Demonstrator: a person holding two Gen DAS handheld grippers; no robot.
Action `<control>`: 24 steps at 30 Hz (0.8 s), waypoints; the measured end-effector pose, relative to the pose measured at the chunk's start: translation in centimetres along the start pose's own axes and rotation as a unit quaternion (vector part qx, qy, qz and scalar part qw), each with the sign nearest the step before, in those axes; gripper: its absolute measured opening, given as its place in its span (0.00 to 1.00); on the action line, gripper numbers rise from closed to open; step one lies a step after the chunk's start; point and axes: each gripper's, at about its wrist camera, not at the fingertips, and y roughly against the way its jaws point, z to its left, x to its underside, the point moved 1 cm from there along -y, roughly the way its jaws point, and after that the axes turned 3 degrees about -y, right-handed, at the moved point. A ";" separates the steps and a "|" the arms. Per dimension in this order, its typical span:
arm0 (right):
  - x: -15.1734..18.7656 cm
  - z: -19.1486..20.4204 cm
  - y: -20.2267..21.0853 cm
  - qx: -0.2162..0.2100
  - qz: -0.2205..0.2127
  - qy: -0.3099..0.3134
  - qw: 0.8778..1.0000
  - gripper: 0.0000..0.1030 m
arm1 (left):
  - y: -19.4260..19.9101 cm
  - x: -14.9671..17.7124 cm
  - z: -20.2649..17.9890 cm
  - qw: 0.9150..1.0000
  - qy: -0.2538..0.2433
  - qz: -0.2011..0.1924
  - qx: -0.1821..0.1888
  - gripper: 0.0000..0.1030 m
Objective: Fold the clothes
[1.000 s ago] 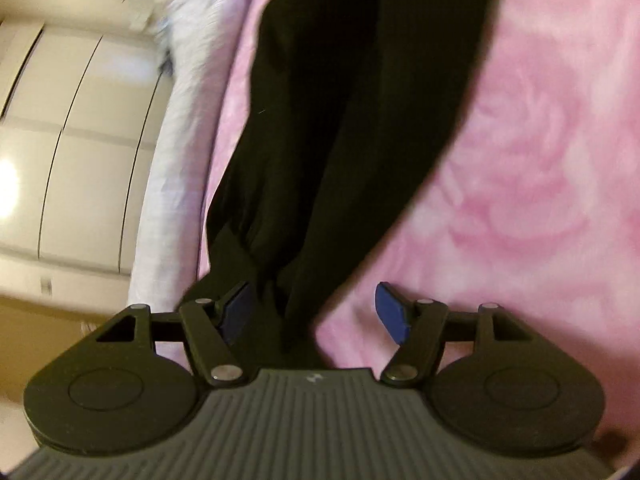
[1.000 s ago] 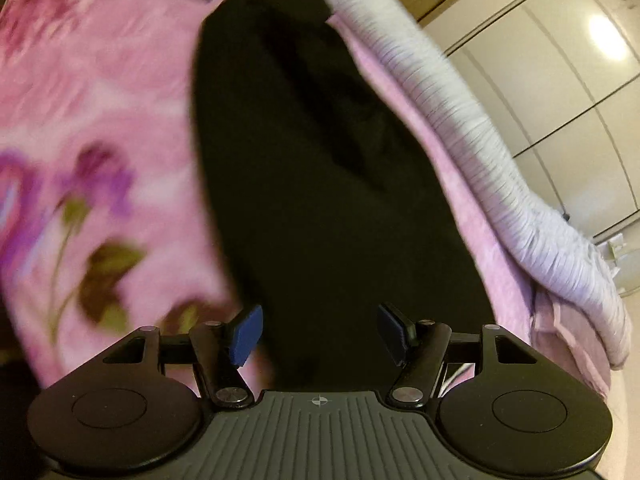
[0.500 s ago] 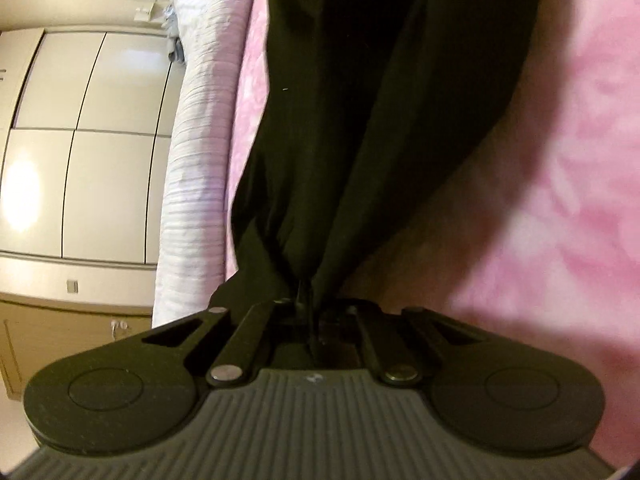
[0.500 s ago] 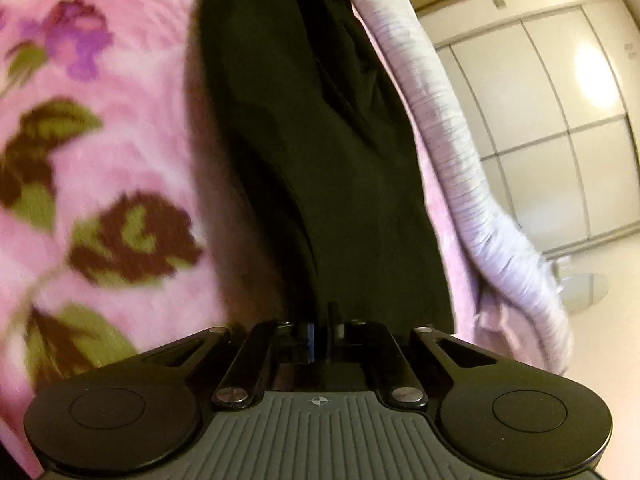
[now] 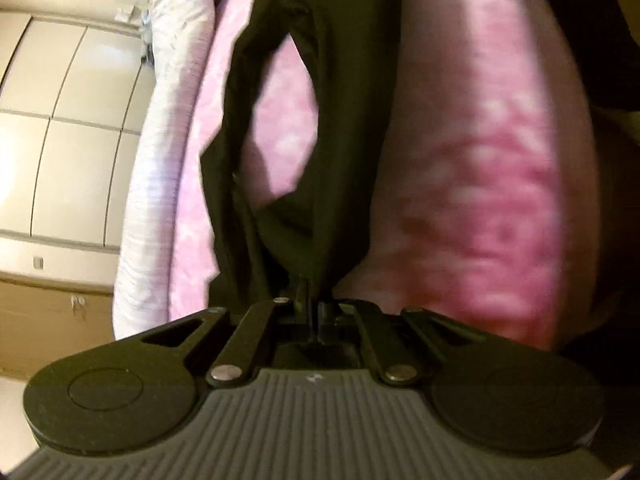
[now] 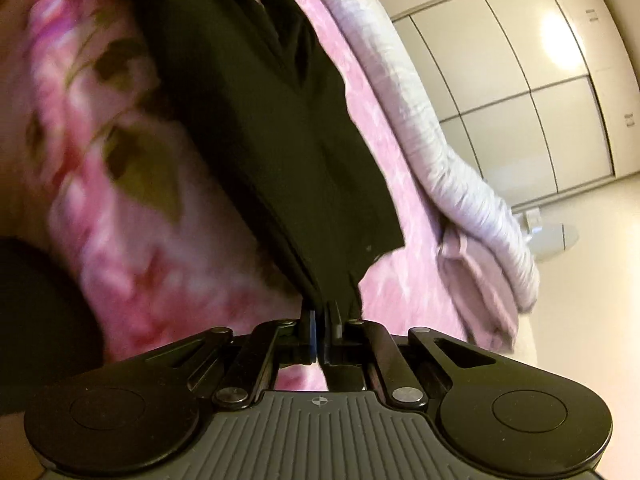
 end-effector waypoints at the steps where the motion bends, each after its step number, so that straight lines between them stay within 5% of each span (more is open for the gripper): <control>1: 0.5 0.4 0.0 -0.004 0.005 -0.003 1.000 0.00 | -0.2 0.2 -0.6 1.000 0.010 0.008 0.005 0.03; 7: 2.6 1.3 -0.8 -0.011 0.054 -0.037 0.998 0.00 | 0.4 4.3 -0.1 0.996 0.066 0.067 -0.001 0.08; 10: 2.4 0.9 -0.1 0.017 0.062 -0.049 0.997 0.00 | 0.3 6.9 2.8 0.985 0.152 0.084 0.004 0.26; 12: 1.2 0.9 0.3 0.030 0.055 -0.063 0.996 0.06 | -0.5 8.1 5.4 0.968 0.236 0.079 0.024 0.44; 14: -0.6 0.9 0.8 0.038 0.036 -0.068 0.996 0.36 | -1.5 8.6 7.6 0.944 0.319 0.067 0.054 0.45; 16: -2.7 1.1 1.6 0.039 0.006 -0.067 0.997 0.52 | -2.9 9.1 9.4 0.926 0.365 0.059 0.079 0.48; 19: -5.9 1.5 2.6 0.034 -0.036 -0.070 0.996 0.54 | -5.8 10.4 11.8 0.893 0.428 0.054 0.128 0.49; 22: -9.1 1.5 2.3 0.019 -0.067 -0.075 0.995 0.56 | -8.6 11.5 12.8 0.859 0.467 0.061 0.202 0.38; 24: -11.1 1.6 1.5 0.005 -0.081 -0.070 0.994 0.57 | -8.7 11.3 12.5 0.861 0.453 0.051 0.225 0.12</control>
